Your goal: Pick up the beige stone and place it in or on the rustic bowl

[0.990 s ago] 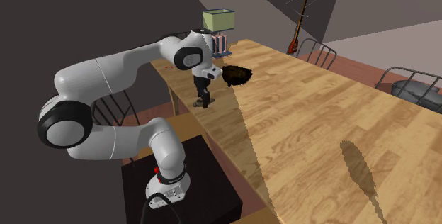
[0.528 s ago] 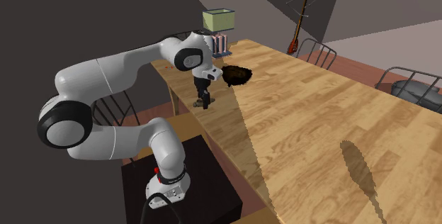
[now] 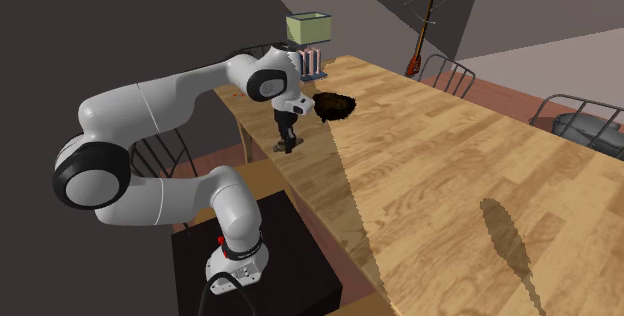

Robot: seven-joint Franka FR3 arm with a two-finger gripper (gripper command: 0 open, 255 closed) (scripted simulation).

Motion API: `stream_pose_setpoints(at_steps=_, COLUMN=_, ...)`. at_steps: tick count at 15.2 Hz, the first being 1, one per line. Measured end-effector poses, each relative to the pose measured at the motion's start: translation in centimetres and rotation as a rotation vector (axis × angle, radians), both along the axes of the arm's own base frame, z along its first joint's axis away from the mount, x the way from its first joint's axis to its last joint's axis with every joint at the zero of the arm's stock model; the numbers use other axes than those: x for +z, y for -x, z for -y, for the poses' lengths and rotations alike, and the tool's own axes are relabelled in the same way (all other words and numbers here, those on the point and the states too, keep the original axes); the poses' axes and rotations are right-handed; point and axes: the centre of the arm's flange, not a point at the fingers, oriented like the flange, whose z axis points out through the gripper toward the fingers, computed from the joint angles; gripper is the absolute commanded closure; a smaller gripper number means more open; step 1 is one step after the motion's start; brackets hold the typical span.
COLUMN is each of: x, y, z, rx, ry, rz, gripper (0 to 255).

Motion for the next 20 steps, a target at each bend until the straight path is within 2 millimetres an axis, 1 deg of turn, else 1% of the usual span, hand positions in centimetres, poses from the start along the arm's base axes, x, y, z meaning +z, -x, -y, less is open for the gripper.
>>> stream_pose_setpoints(at_steps=3, x=0.1, y=0.1, z=0.0, rx=0.000, ry=0.000, rz=-0.001, gripper=255)
stream_pose_setpoints(at_steps=7, x=2.0, y=0.4, z=0.1, rx=0.003, ry=-0.001, rz=0.010, gripper=255)
stream_pose_setpoints(at_steps=12, x=5.4, y=1.1, z=-0.5, rx=0.012, ry=0.003, rz=0.041, gripper=255)
stream_pose_setpoints(at_steps=17, x=8.0, y=1.0, z=-0.2, rx=0.012, ry=0.002, rz=0.036, gripper=255)
stream_pose_setpoints(at_steps=20, x=9.6, y=0.9, z=-0.4, rx=0.012, ry=0.002, rz=0.036, gripper=255)
